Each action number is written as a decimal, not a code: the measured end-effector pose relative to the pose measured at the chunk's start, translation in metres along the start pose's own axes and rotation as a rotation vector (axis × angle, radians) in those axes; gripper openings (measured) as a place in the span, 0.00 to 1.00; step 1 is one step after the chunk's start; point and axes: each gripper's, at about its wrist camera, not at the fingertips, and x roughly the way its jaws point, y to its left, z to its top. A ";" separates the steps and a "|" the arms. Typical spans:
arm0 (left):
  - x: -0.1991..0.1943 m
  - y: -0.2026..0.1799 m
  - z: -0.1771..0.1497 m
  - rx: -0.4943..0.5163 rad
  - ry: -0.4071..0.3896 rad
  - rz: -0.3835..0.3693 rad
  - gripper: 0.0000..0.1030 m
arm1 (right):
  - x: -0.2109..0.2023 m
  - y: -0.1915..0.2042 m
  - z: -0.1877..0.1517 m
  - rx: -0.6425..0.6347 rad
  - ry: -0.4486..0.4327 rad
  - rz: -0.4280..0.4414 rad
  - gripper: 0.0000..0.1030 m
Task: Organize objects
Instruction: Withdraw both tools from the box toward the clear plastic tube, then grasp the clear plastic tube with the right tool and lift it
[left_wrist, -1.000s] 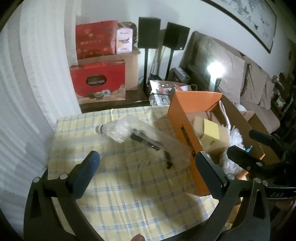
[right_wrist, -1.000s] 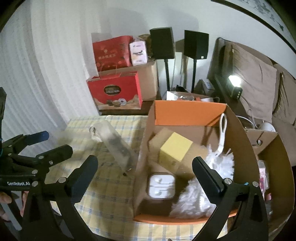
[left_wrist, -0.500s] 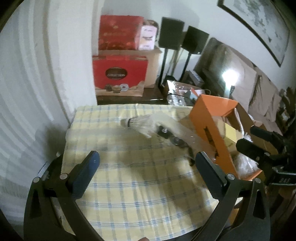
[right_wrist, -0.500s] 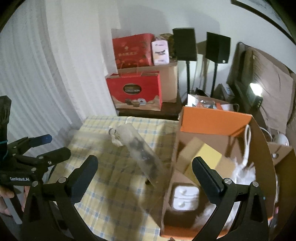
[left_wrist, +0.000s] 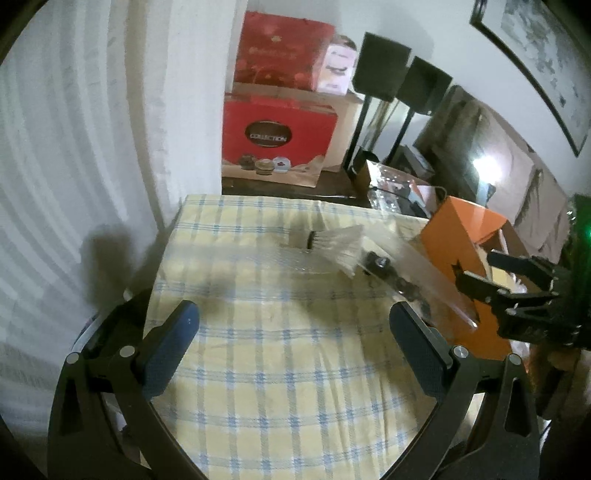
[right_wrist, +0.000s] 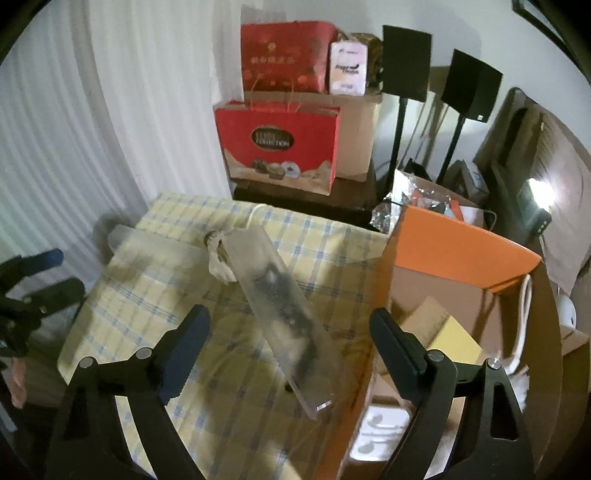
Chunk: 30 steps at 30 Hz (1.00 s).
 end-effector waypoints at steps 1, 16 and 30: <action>0.002 0.002 0.001 -0.005 0.000 -0.001 1.00 | 0.005 0.002 0.001 -0.009 0.009 0.000 0.86; 0.039 0.019 0.000 -0.062 0.058 -0.031 0.99 | 0.083 0.009 0.012 -0.099 0.189 -0.027 0.84; 0.049 0.009 0.005 -0.065 0.088 -0.063 0.99 | 0.080 0.004 0.003 -0.096 0.249 -0.037 0.07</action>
